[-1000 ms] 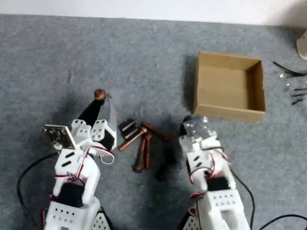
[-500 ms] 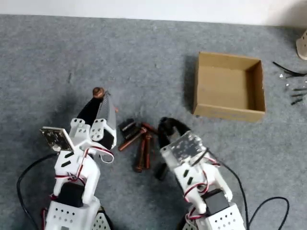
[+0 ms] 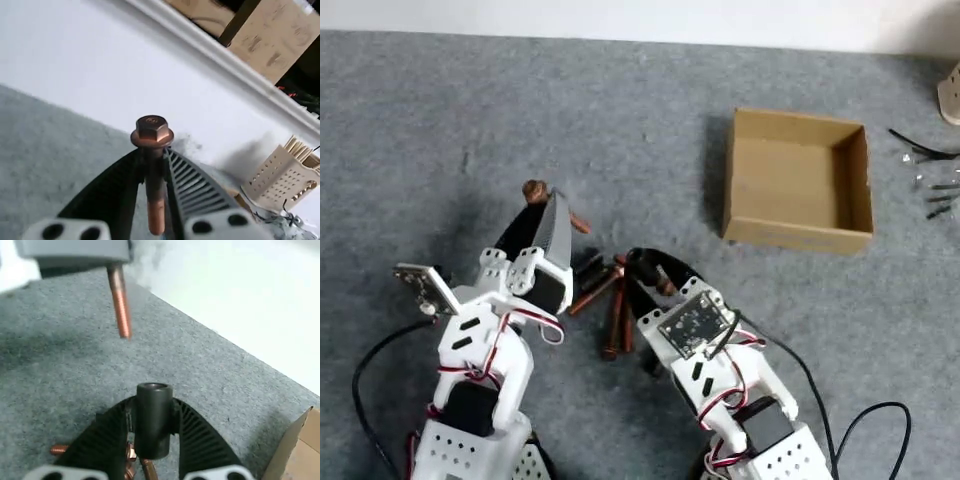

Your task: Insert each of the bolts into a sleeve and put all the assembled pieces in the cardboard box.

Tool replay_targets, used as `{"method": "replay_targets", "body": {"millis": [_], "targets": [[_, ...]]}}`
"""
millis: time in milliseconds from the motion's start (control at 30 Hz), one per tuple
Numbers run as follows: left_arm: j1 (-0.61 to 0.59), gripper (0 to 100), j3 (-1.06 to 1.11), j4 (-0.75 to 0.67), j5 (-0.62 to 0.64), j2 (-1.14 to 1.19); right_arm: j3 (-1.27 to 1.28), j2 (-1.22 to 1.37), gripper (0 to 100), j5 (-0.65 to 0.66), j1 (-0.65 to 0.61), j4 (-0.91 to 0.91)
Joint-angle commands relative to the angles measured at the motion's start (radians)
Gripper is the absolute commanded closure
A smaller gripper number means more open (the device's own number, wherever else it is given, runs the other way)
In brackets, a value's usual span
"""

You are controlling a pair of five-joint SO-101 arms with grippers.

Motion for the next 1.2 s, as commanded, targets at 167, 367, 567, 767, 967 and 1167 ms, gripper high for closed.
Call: {"method": "replay_targets", "body": {"millis": [167,367,567,767,967,1167], "targets": [[0.214,99,-0.059,0.023,0.015,-0.024,0.093,-0.015,99.5,-0.005,-0.045,-0.018],[0.265,99,-0.059,0.023,0.012,-0.024,0.093,-0.018,99.5,-0.005,-0.047,-0.016],[0.263,99,-0.07,0.02,0.012,-0.024,0.093,-0.018,99.5,-0.005,-0.045,-0.016],[0.213,99,-0.179,0.095,0.012,-0.024,0.093,-0.018,99.5,-0.005,-0.033,-0.019],[0.26,99,-0.262,0.298,0.017,-0.024,0.093,-0.019,99.5,-0.005,-0.022,-0.021],[0.275,99,-0.163,0.247,0.011,-0.024,0.093,-0.019,99.5,-0.005,-0.022,-0.021]]}}
